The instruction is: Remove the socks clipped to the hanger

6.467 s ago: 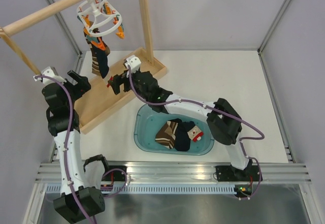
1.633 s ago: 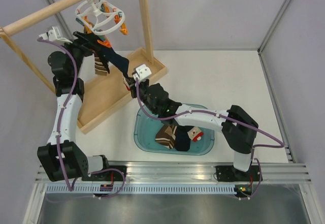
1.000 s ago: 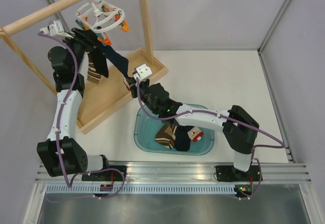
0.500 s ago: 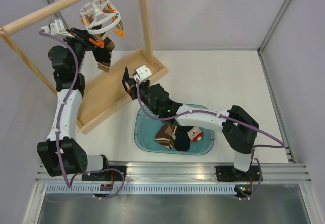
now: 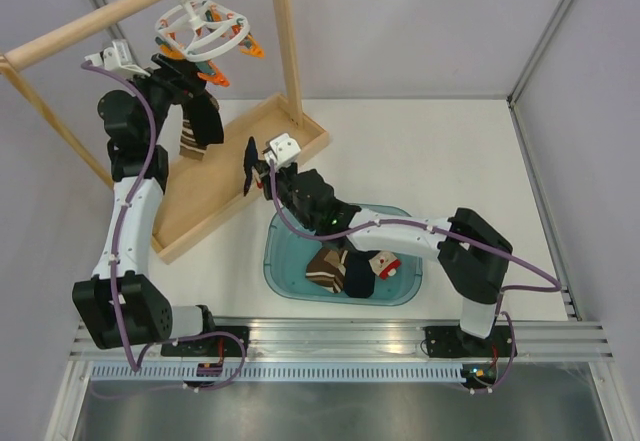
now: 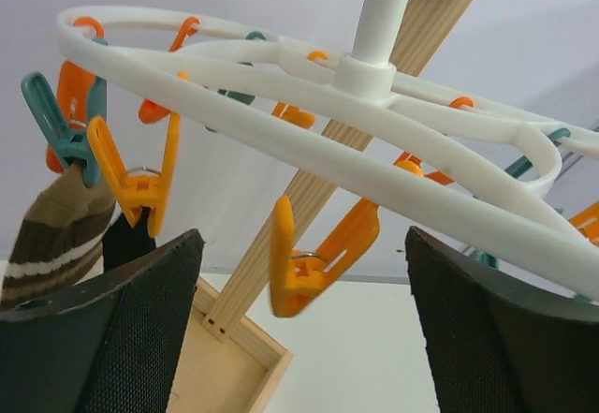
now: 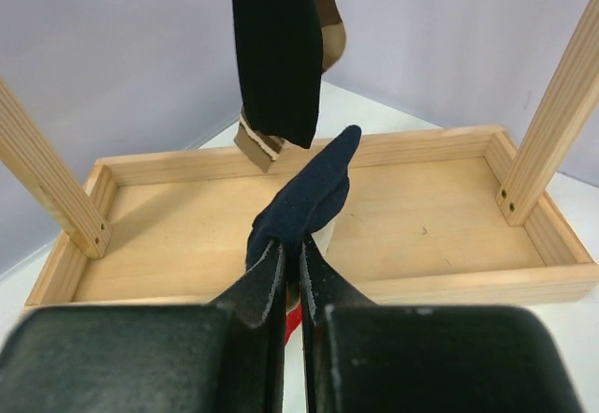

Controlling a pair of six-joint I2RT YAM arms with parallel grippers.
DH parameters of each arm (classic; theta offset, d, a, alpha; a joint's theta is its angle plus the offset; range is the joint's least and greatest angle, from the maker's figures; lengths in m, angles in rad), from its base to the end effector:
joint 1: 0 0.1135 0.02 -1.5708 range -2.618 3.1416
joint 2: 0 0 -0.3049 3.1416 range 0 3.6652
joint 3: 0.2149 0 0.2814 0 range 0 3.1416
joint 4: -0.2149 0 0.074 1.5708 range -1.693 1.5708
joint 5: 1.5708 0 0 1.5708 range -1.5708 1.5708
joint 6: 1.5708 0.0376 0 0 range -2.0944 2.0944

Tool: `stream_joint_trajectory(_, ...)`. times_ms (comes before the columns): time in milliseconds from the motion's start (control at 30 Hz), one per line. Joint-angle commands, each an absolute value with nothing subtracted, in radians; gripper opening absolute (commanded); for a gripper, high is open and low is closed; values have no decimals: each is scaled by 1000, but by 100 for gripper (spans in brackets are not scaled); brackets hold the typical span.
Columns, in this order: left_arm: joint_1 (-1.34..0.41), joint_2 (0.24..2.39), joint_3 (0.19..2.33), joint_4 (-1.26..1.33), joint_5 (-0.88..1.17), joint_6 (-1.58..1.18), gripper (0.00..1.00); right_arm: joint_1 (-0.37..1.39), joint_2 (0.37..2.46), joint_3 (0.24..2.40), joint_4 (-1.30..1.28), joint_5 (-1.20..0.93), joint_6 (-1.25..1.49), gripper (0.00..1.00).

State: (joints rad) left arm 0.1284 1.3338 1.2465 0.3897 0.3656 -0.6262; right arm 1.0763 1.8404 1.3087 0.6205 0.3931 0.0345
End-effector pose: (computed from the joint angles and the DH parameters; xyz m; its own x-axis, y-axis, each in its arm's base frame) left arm 0.3307 0.0291 0.4782 0.1110 -0.5375 -0.8359 0.3505 0.8082 -0.4732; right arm 0.2390 0.4129 0.3294 0.0203 0.1047 -0.9943 -0.6331 0.7711 0.0683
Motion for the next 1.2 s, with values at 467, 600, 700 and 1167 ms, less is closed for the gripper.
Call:
stream_joint_trajectory(467,117,981,983,203,249,-416,96,1083,1548,1102,589,520,8,1)
stream_joint_trajectory(600,115,913,933,124,241,-361,96,1083,1401,1033,490,570,-31,1)
stream_joint_trajectory(700,115,867,888,69,262,-324,96,1081,1266,967,393,597,-41,1)
stream_joint_trajectory(1167,92,808,881,-63,313,-304,97,1081,821,904,-204,568,57,1)
